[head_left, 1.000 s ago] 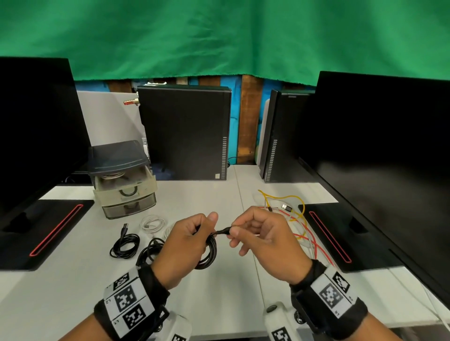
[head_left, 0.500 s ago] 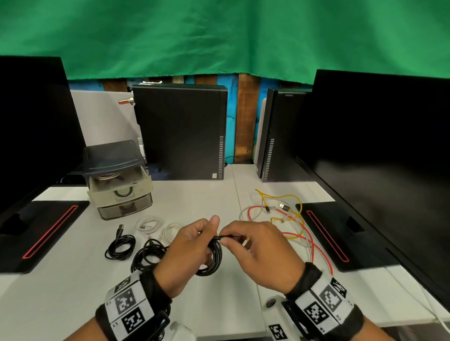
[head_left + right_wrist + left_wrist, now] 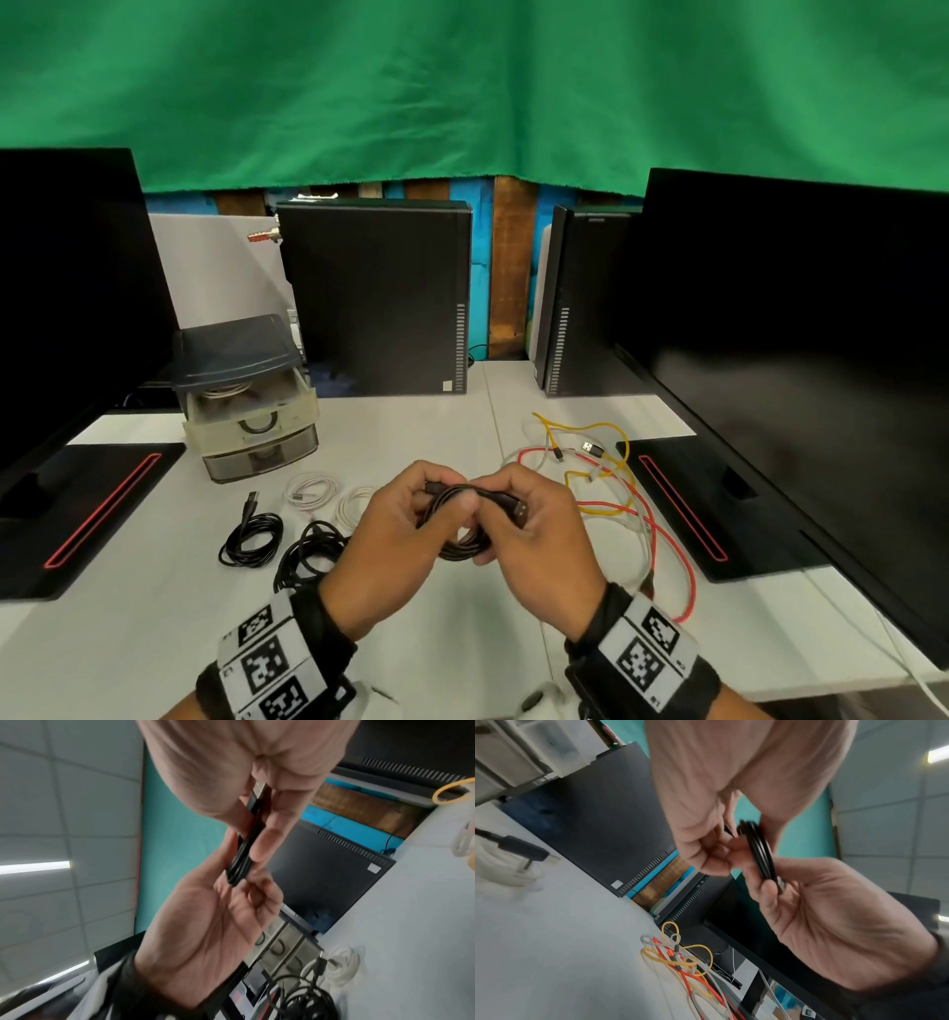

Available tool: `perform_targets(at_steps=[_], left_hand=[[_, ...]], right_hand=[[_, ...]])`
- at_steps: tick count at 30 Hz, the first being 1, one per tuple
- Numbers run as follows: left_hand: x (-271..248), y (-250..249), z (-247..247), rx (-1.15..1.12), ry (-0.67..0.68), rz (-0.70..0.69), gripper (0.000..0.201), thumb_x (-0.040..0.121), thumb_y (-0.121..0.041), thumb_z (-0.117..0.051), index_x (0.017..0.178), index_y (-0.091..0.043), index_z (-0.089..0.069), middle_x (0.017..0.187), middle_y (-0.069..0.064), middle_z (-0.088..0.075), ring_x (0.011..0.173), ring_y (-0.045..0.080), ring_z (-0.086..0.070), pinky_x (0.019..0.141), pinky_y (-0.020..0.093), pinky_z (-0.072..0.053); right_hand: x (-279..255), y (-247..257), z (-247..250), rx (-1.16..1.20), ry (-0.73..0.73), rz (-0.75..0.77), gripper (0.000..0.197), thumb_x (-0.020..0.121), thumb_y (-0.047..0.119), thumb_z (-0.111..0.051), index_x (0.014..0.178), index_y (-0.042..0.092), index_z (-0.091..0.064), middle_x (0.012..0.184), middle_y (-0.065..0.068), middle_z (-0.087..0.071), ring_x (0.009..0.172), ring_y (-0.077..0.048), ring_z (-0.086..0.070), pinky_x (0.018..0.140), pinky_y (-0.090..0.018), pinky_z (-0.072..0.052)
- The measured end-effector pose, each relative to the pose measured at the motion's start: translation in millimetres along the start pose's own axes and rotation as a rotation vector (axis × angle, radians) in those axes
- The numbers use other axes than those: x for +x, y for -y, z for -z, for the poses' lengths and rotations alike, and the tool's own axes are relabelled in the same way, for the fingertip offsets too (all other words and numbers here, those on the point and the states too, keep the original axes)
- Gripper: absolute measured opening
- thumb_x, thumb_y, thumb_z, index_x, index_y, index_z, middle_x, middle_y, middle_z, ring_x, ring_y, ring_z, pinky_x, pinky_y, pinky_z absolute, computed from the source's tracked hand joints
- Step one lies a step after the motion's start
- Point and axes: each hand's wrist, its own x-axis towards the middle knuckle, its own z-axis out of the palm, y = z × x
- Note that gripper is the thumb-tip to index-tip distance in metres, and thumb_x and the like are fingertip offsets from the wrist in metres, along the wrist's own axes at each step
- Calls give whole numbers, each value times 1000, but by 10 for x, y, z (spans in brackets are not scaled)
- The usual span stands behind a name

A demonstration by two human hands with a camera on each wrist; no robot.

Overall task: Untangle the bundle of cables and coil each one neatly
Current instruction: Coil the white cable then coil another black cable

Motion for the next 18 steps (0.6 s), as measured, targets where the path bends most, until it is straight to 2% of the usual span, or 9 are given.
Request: perform_targets(at_steps=[2, 5, 8, 11, 15, 18], left_hand=[[6, -8, 73, 23, 65, 23, 26, 84, -17, -78, 108, -13, -68, 92, 8, -75, 86, 20, -72, 80, 28, -58], [4, -29, 102, 34, 49, 27, 28, 84, -5, -75, 111, -13, -70, 97, 12, -76, 91, 25, -73, 87, 34, -58], [10, -68, 75, -286, -12, 106, 30, 85, 0, -66, 114, -6, -68, 89, 21, -73, 84, 25, -72, 80, 31, -57], [33, -114, 81, -566, -8, 173, 35, 82, -4, -61, 118, -2, -65, 77, 16, -66, 73, 21, -69, 76, 30, -60], [50, -119, 94, -598, 4, 201, 37, 81, -6, -63, 118, -1, -67, 74, 11, -61, 66, 18, -65, 71, 30, -60], [45, -108, 99, -538, -16, 206, 38, 78, -8, -66, 115, -1, -69, 74, 11, -62, 65, 18, -65, 67, 29, -59]], right_hand=[[45, 19, 56, 15, -13, -5, 9, 93, 0, -62, 90, 5, -69, 73, -8, -68, 63, -17, -68, 52, -26, -56], [63, 39, 65, 13, -11, -10, 10, 95, 0, -60, 91, 5, -67, 71, -6, -68, 65, -17, -67, 53, -28, -56], [74, 47, 49, 27, -13, -8, 8, 95, 2, -60, 91, 7, -64, 70, -1, -67, 68, -14, -64, 51, -29, -55], [94, 101, 76, 49, -4, 5, 7, 95, 4, -61, 90, 8, -63, 70, 0, -68, 65, -17, -60, 47, -31, -50], [102, 154, 149, 51, 69, -27, 6, 95, 6, -62, 90, 9, -62, 71, -5, -69, 58, -21, -63, 43, -28, -45], [126, 153, 206, 54, 115, -55, 6, 95, 8, -63, 91, 4, -61, 74, -14, -71, 58, -22, -64, 43, -27, -46]])
